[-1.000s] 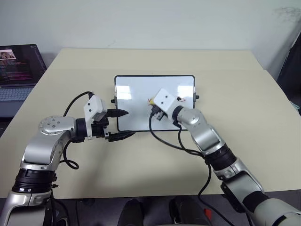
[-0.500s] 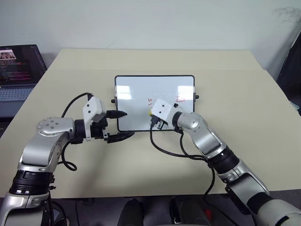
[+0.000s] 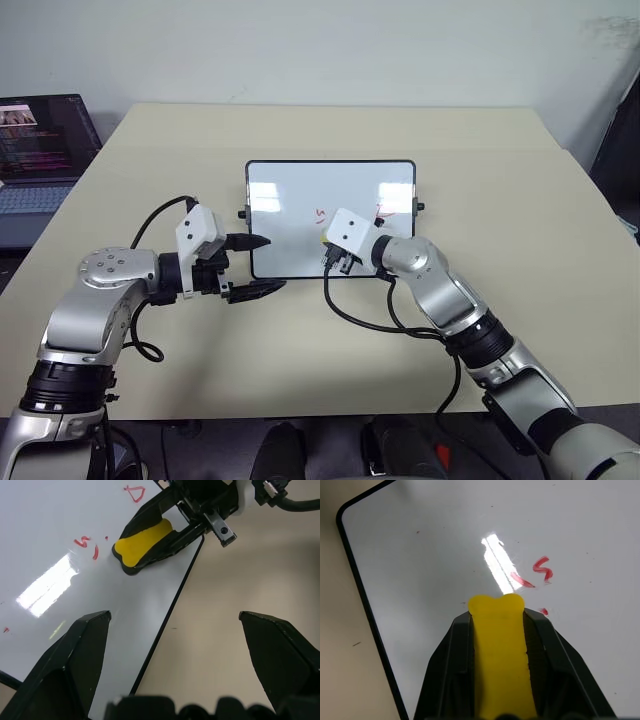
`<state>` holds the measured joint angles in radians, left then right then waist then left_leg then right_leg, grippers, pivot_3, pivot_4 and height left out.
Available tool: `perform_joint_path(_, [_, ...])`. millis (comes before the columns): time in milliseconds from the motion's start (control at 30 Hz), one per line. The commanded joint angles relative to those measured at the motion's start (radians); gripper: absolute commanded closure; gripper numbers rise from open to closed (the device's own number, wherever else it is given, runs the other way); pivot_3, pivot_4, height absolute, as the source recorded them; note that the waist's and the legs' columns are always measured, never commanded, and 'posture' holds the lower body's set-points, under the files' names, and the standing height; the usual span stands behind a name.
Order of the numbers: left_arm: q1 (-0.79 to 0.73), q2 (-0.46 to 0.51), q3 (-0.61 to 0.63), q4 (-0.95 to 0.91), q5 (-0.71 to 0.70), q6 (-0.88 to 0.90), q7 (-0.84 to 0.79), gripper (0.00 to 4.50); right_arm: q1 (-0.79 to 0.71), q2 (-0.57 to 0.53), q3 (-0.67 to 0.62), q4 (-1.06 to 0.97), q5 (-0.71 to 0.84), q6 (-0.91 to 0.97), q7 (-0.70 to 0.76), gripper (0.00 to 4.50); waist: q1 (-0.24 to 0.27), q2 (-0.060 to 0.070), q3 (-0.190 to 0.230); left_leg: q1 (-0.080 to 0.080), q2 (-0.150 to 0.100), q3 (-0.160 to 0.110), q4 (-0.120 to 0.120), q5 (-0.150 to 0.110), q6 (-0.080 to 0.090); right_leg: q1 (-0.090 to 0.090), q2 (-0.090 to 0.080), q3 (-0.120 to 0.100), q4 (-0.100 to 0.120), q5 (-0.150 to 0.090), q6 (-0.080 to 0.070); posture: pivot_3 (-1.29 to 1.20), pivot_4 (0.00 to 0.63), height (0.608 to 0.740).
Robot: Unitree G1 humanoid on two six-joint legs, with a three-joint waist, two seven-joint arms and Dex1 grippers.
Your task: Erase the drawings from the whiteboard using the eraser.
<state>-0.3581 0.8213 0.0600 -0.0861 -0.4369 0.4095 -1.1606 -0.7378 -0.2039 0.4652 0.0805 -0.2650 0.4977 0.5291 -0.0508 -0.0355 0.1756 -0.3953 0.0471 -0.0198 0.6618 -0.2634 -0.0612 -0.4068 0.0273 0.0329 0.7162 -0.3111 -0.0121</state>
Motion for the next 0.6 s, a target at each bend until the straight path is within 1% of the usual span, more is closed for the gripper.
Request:
perform_joint_path(33, [-0.015,0.01,0.018,-0.025,-0.01,-0.005,-0.002,0.0,-0.045,-0.002,-0.062,0.053,-0.034,-0.024,-0.086,3.51,0.0,0.0,0.0,0.0,0.0,0.0,0.0,0.0,0.0,0.0,0.0,0.0,0.0,0.0,0.0,0.0,0.15,0.74])
perform_joint_path(100, [-0.012,0.01,0.02,-0.026,-0.011,-0.004,-0.001,0.0,-0.043,-0.004,-0.055,0.056,-0.031,-0.026,-0.077,3.51,0.0,0.0,0.0,0.0,0.0,0.0,0.0,0.0,0.0,0.0,0.0,0.0,0.0,0.0,0.0,0.0,0.15,0.74])
perform_joint_path(400, [-0.002,0.011,0.025,-0.037,-0.014,-0.001,0.006,0.0,0.006,-0.027,0.001,0.013,-0.013,0.045,0.076,3.51,0.0,0.0,0.0,0.0,0.0,0.0,0.0,0.0,0.0,0.0,0.0,0.0,-0.001,0.0,0.0,0.0,0.15,0.74])
perform_joint_path(500, [0.001,0.015,0.029,-0.036,-0.014,0.0,0.007,0.0,-0.003,-0.005,-0.011,0.0,-0.003,0.028,0.073,3.51,0.0,0.0,0.0,0.0,0.0,0.0,0.0,0.0,0.0,0.0,0.0,0.0,-0.001,0.0,0.0,0.0,0.15,0.74])
perform_joint_path(600, [-0.003,0.016,0.029,-0.027,-0.006,0.002,0.018,0.0,-0.032,0.03,-0.019,0.017,-0.002,-0.028,0.045,3.51,-0.002,0.0,0.0,0.0,0.0,0.0,0.0,0.0,0.0,0.0,0.0,0.0,-0.001,0.0,0.0,0.0,0.15,0.74])
